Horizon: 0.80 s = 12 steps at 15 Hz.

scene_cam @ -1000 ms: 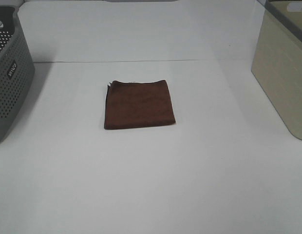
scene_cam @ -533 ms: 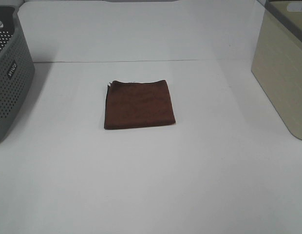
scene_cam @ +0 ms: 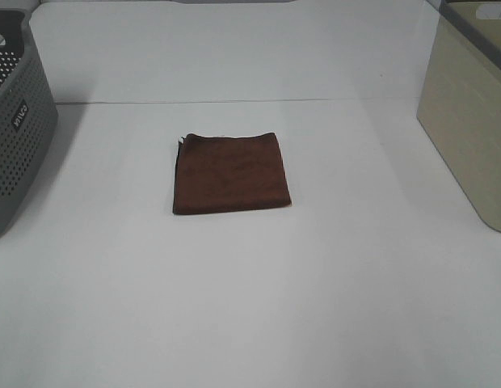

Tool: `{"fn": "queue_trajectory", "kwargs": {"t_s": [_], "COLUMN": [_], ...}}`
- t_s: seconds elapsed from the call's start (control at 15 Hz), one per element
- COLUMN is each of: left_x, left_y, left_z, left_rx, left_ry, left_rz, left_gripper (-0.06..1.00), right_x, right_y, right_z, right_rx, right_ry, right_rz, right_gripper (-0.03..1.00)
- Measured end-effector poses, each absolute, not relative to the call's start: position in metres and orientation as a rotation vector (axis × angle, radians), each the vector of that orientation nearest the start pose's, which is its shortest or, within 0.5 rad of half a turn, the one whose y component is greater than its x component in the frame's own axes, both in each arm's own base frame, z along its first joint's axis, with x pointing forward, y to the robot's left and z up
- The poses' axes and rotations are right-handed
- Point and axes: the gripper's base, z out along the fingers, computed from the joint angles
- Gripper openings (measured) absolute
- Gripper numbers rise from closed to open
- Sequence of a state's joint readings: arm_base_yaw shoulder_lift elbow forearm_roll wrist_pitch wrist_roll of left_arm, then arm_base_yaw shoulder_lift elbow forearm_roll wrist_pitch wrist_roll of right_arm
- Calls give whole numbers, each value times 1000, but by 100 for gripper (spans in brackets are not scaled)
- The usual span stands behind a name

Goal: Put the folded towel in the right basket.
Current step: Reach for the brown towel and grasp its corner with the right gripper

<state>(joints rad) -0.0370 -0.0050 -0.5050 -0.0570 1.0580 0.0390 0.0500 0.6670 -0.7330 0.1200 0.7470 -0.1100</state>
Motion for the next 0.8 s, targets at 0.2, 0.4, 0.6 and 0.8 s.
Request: {"fn": "queue_trajectory", "kwargs": {"t_s": [0.2,0.4,0.6,0.8], "left_x": [-6,-6,-6,-6], "left_y": [-4,-4,-4,-4], "left_z": [279,279,279,279], "left_rx": [80,80,80,80], "left_ry": [2029,2029,2029,2029], "left_rz": [-67,-67,-67,-67], "left_gripper": [88,88,88,88], "right_x": [197,248,283,319], "right_y": [22,31,38,48], "right_z": [346,344,335,317], "right_rx": [-163,-130,-120,-88], "right_ry": [2286,2347,2408,2519], "right_rz": [166,278,358,504], "right_gripper": [70,70,70,70]}}
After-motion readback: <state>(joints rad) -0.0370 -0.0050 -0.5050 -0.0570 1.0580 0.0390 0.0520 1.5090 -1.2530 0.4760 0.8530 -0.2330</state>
